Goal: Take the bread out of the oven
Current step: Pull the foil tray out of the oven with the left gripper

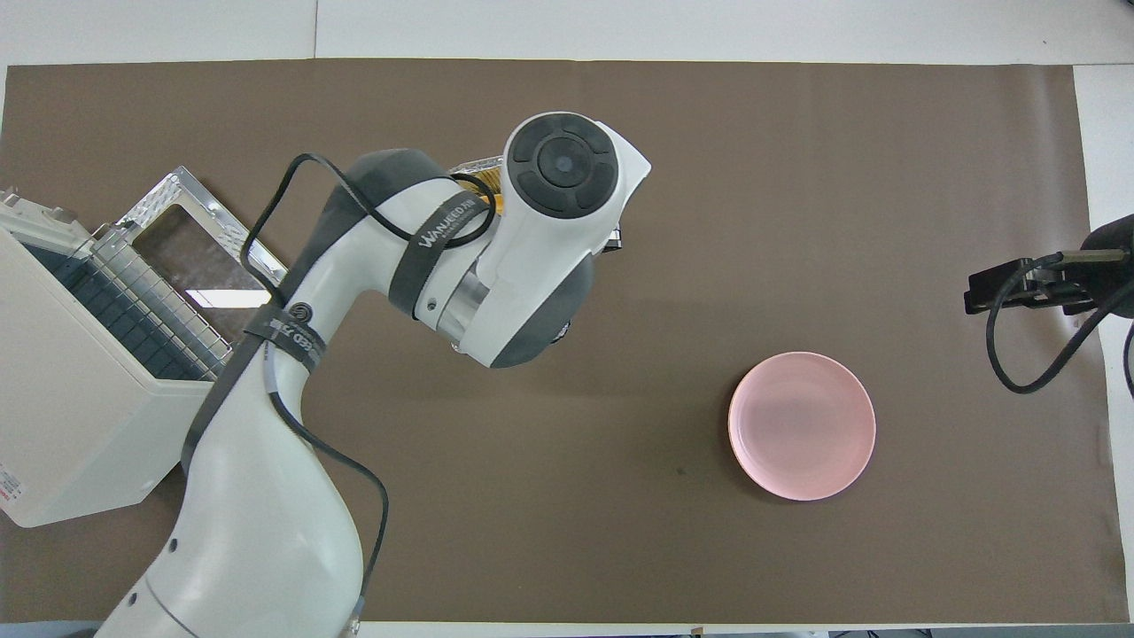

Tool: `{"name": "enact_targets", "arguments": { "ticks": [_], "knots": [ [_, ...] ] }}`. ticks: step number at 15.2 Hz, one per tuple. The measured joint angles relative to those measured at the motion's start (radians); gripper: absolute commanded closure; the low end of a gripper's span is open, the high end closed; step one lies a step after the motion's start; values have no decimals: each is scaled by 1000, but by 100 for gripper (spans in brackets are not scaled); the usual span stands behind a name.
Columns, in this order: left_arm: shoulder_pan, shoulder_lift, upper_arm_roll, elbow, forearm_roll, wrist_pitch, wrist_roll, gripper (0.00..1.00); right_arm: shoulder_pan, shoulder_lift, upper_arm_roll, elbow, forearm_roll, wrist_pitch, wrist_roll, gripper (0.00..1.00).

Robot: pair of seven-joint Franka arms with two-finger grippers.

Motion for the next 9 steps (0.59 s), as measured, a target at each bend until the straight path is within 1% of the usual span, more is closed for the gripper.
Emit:
{"name": "enact_targets", "arguments": {
  "ticks": [2, 4, 6, 9],
  "knots": [
    [-48, 62, 2, 54, 15, -24, -1, 100, 0, 0, 0, 0, 0, 0, 0, 0],
    [-97, 140, 9, 140, 22, -90, -1, 100, 0, 0, 0, 0, 0, 0, 0, 0],
    [-148, 205, 30, 205, 24, -124, -14, 100, 0, 0, 0, 0, 0, 0, 0, 0],
    [-218, 254, 92, 242, 6, -133, -76, 100, 0, 0, 0, 0, 0, 0, 0, 0]
  ]
}}
